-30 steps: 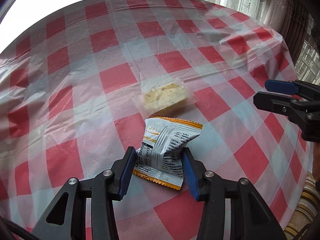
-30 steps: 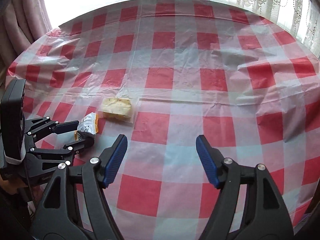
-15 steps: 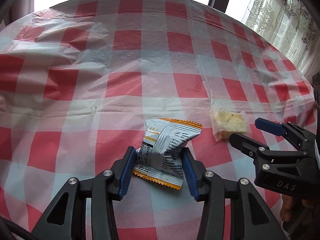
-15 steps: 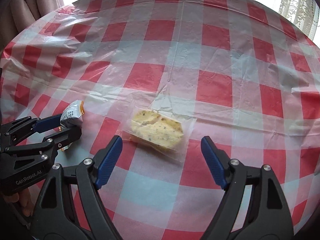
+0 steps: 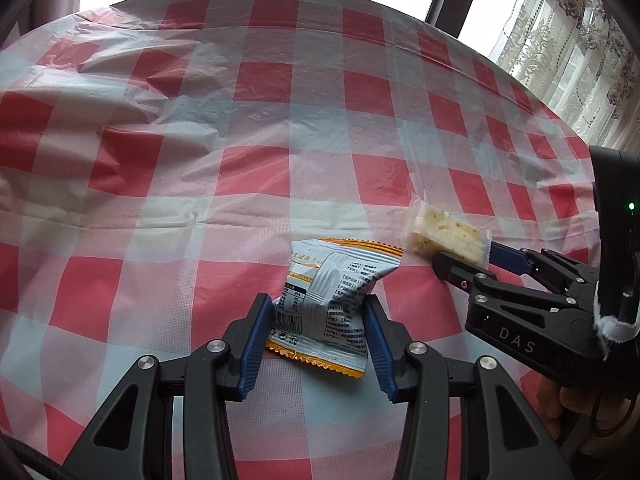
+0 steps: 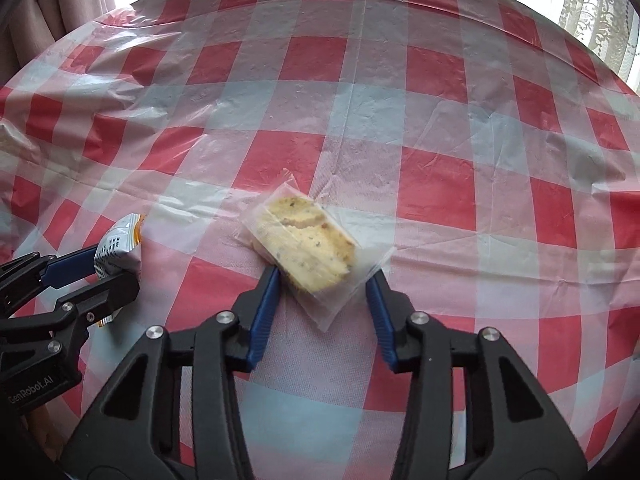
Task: Organize snacks
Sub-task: 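Grasp the orange-edged bag with the left tool while the right tool grasps the clear cake packet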
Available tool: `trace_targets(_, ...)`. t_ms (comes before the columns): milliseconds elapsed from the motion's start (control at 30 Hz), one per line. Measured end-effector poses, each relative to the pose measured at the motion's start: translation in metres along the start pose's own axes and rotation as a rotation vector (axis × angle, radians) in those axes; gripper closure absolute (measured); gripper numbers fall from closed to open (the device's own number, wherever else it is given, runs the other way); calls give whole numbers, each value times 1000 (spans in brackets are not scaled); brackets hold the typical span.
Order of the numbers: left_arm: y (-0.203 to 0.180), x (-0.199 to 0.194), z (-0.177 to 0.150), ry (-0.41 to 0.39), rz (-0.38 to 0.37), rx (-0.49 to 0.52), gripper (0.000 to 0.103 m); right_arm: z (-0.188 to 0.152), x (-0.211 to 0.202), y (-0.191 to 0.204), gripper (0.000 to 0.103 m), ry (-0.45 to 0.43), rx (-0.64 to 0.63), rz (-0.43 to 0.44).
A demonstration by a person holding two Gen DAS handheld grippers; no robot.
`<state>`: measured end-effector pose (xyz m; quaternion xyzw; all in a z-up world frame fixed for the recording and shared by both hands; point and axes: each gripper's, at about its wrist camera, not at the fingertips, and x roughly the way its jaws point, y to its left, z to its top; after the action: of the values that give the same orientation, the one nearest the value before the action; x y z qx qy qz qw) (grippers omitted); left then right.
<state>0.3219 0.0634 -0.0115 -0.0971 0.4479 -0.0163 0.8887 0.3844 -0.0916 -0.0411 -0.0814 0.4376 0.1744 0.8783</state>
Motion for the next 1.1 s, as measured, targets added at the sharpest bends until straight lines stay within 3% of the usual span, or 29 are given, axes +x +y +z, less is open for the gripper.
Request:
trace_targets(100,0,0,0,-2,0,-3,56,-2,-3,-7,80,-3,20,8)
trace_targets(333,0,0,0,-2,-8,-6,56,-12,-12,-11,82,12,-11,32)
trace_targets(367,0,0,0,-2,-8,-6,56,-12,-14,-11,78,17,-29,42)
trace_targets(433,0,0,0,-2,-8,-2,56,-11,-19,-9,49,0,-85,39)
trace_targets(467,0,0,0,-2,-9,-2,56,-9,-22,-8,23,-22,-118,31)
trace_targets(500,0,0,1,-2,-10,-3,56,-6,-26,-6,18,-51,-159,23)
trace_targets(633,1,0,0,-7,-14,-4,56,10,-19,0,18,-66,-290,41)
trace_targets(833,0,-1,0,-13,-8,3,56,29,9,3,21,-3,-382,98)
trace_targets(900,0,-2,0,-15,-6,3,56,31,19,6,33,27,-405,106)
trace_targets(933,0,-2,-1,-15,-6,3,56,32,20,6,33,21,-397,124)
trace_targets(1000,0,-2,0,-14,-7,3,56,33,22,4,50,41,-359,153)
trace_targets(1100,1,-2,0,-14,-7,-2,56,28,19,8,62,38,-333,150)
